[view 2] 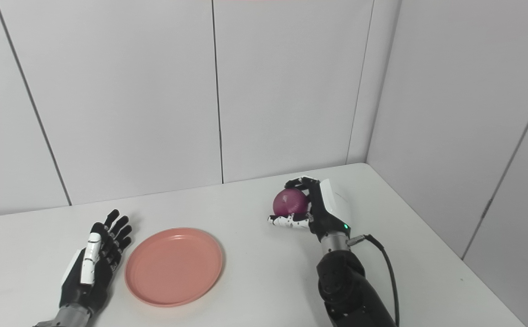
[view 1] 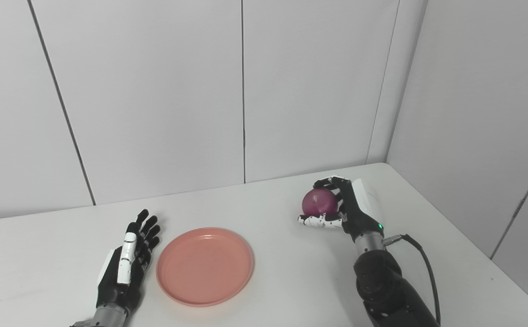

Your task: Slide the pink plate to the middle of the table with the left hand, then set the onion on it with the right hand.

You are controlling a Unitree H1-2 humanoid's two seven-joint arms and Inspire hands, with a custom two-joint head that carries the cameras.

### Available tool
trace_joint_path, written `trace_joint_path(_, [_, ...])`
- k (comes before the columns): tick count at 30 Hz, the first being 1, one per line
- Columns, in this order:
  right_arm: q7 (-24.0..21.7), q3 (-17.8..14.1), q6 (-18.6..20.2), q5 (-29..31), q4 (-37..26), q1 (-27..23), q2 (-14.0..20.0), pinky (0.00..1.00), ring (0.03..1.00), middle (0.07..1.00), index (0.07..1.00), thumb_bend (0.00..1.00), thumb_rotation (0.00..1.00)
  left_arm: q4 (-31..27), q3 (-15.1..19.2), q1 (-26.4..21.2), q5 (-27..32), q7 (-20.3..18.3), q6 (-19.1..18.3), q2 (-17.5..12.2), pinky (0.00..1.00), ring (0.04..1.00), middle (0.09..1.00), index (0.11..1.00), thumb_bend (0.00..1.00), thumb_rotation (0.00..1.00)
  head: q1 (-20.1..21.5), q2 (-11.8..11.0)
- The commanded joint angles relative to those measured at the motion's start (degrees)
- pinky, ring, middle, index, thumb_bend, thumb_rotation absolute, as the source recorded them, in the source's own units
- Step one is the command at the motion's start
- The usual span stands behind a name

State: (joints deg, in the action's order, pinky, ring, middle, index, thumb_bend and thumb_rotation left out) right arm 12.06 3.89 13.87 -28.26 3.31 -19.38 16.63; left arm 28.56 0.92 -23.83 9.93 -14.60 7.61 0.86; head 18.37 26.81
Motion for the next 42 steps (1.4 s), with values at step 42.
trace_joint_path(42, [-5.08, 15.10, -11.57, -4.59, 12.77, -10.86, -10.77, 0.25, 0.361, 0.453, 0.545, 0.50, 0.00, -6.26, -2.74, -0.37, -3.03, 5.32, 0.31, 2.48, 1.00, 0.990, 0.983, 0.980, 0.63, 1.00, -15.99, 0.50])
